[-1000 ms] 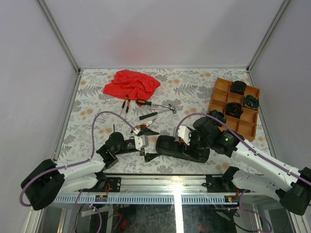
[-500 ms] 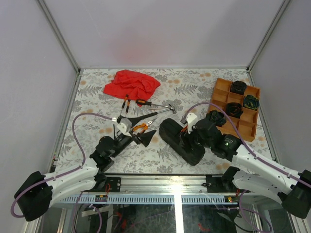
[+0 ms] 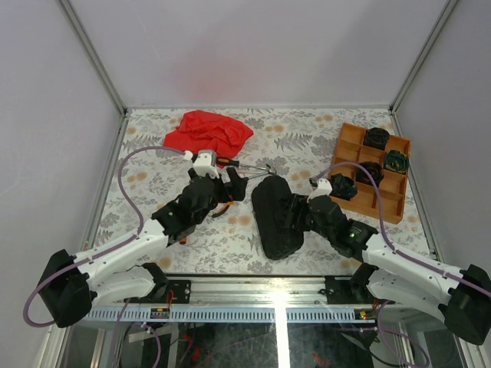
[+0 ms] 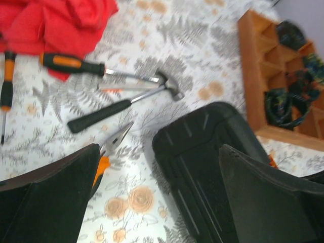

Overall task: Sort the tools into containers
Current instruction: Adjust the storage box at the center of the board.

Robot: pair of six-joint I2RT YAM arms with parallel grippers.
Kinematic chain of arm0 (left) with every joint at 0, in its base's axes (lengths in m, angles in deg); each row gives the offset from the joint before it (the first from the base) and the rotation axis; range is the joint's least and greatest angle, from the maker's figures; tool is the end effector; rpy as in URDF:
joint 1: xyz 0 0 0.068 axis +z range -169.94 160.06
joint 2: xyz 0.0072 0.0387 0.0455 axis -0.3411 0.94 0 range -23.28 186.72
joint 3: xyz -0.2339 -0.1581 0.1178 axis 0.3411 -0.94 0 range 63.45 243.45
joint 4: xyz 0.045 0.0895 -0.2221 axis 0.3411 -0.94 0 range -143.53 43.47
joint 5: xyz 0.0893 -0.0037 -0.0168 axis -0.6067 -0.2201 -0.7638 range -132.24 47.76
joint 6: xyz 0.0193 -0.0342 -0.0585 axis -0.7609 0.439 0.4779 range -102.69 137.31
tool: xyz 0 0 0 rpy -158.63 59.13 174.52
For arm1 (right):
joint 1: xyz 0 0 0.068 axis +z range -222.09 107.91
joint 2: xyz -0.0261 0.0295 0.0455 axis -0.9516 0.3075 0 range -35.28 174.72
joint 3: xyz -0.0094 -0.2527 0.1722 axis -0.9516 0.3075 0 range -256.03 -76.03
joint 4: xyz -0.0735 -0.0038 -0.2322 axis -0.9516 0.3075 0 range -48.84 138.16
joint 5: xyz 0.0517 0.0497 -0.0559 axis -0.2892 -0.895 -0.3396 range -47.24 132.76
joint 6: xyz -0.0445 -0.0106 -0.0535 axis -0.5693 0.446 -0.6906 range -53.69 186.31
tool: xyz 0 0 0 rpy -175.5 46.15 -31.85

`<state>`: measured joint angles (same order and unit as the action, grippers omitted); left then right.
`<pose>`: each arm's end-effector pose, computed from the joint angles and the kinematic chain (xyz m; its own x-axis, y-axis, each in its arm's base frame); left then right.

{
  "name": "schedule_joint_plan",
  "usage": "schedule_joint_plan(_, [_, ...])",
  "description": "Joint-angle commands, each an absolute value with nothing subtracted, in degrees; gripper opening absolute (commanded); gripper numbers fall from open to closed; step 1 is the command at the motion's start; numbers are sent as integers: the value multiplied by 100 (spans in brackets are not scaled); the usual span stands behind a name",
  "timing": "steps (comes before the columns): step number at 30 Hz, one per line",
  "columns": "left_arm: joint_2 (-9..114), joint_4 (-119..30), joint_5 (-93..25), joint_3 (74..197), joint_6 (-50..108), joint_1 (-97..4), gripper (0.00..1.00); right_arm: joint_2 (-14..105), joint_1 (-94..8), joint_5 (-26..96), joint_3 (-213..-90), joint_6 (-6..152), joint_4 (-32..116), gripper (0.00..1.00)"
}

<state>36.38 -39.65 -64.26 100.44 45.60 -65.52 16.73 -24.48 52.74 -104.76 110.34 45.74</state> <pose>0.1719 -0.1446 0.3044 -0.3617 -0.2586 -0.8957 0.2704 0.8904 -0.3662 0.1309 0.1287 0.2531 -0.6603 0.2921 -0.6919 -0.2297 0.7986 0.5563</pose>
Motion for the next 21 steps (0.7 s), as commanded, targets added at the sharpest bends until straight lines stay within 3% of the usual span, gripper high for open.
schedule_joint_plan(1, [3958,-5362,-6595,10324,5145,-6515,100,1602,-2444,5556,-9964,12334,3240,15])
schedule_joint_plan(12, [3629,-5187,-6129,9944,5339,-6502,100,1673,-2450,5950,-9409,12604,2638,47])
schedule_joint_plan(21, [3714,-5168,-5803,9778,5519,-6494,100,1631,-2451,5834,-9119,12476,2696,60])
